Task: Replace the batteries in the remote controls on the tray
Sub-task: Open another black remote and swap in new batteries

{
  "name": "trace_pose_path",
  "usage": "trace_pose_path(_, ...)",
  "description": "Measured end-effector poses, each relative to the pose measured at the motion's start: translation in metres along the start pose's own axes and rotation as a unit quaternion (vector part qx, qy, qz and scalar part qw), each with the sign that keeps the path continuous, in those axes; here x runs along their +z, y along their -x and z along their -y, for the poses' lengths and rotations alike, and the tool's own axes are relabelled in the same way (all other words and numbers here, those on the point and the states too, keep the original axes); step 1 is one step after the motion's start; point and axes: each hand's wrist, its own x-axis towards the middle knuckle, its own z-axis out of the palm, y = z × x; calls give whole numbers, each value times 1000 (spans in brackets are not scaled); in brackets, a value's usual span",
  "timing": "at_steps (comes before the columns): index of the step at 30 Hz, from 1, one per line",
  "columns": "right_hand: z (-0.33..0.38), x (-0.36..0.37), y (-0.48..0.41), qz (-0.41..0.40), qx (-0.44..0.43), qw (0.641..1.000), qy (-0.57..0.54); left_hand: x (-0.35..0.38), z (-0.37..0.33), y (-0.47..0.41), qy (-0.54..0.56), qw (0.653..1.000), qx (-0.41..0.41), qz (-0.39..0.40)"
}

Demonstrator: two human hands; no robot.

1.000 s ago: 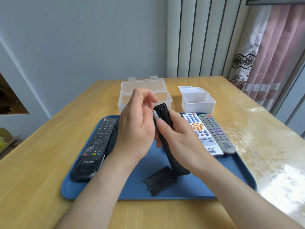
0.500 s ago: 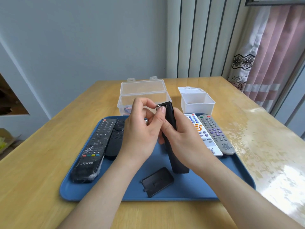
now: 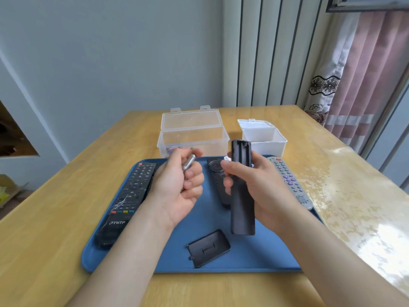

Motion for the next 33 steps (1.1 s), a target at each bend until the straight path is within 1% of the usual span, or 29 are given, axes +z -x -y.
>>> trace_pose_path(3,10,-8,-3,-47,23,998,-32,6,-2,-2,-58,998,-24,3)
trace_pose_path(7,40,-28,-20,-79,28,995,-62,34,-14,-20,-78,996,-44,25)
trace_pose_path(10,57,-53,-40,-101,27,992,-75,63,-14,-50,-91,995,-41,16)
trace_pose_path(14,65,-87,-68,-129,51,977,-160,102,-4,-98,-162,987,-16,9)
trace_pose_path(16,64,-94,-77,-130,72,974,-172,117,1,-120,-248,968,29,7)
trace_pose_path(18,62,-100,-87,-131,80,972,-178,131,8,-145,-353,931,90,-1)
trace_pose_path(20,58,-100,-93,-138,72,971,-179,138,13,-162,-431,892,137,-2)
trace_pose_path(22,55,-103,-99,-141,67,972,-177,141,20,-174,-469,870,149,21)
trace_pose_path(24,51,-104,-103,-134,74,971,-185,139,23,-178,-486,859,152,46)
trace_pose_path(26,49,-105,-104,-132,80,969,-192,135,20,-178,-482,859,164,56)
trace_pose_path(30,50,-108,-103,-133,75,969,-196,118,-3,-169,-375,908,185,23)
trace_pose_path(31,51,-106,-102,-130,72,970,-191,109,-12,-164,-372,909,189,15)
trace_pose_path(33,52,-98,-100,-109,64,977,-170,84,-30,-152,-399,897,191,4)
